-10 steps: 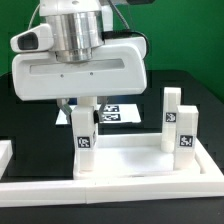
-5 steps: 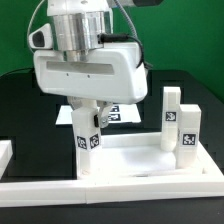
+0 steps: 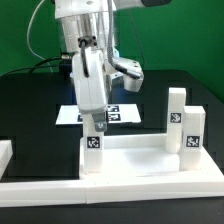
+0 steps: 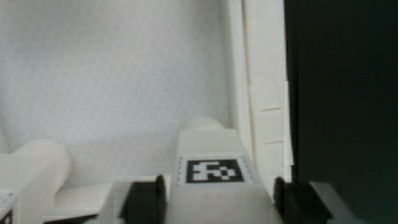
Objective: Assemble desk
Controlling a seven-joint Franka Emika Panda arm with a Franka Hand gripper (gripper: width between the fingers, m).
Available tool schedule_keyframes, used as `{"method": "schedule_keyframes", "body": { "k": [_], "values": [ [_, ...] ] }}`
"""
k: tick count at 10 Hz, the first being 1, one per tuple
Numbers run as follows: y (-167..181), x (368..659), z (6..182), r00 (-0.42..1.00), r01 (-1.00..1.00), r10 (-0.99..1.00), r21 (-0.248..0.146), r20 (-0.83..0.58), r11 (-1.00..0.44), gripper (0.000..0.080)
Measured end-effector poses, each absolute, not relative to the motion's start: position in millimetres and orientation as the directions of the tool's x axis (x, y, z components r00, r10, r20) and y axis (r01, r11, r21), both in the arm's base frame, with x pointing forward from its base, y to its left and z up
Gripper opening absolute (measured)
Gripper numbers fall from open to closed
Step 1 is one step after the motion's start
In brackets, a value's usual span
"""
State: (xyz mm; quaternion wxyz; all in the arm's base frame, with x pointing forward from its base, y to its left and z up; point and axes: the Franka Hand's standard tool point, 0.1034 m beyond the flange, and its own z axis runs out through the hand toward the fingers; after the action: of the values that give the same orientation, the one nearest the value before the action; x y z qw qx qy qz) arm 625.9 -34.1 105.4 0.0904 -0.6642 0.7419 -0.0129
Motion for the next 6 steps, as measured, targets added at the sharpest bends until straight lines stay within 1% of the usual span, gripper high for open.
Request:
{"method": "schedule_keyframes", "body": {
  "k": [1, 2, 3, 4, 5, 6],
  "values": [
    [-33.7, 625.9, 105.3, -0.093, -0.984, -0.989, -0.140, -0.116, 0.109, 0.0372],
    [-34.2, 625.9, 105.3, -0.025, -0.988, -0.994, -0.147, -0.106, 0.041, 0.0372],
    [-36.2, 625.7, 105.6, 0.142, -0.979, -0.987, -0.161, -0.080, -0.127, 0.0567],
    [-33.3, 626.7, 107.4, 0.275, -0.951, -0.959, -0.167, -0.061, -0.262, 0.0623],
    [-28.5, 625.1, 107.7, 0.431, -0.893, -0.901, -0.162, -0.040, -0.420, 0.0623],
    [-27.8, 623.5, 105.9, 0.496, -0.857, -0.868, -0.171, -0.018, -0.486, 0.0644]
  ]
}}
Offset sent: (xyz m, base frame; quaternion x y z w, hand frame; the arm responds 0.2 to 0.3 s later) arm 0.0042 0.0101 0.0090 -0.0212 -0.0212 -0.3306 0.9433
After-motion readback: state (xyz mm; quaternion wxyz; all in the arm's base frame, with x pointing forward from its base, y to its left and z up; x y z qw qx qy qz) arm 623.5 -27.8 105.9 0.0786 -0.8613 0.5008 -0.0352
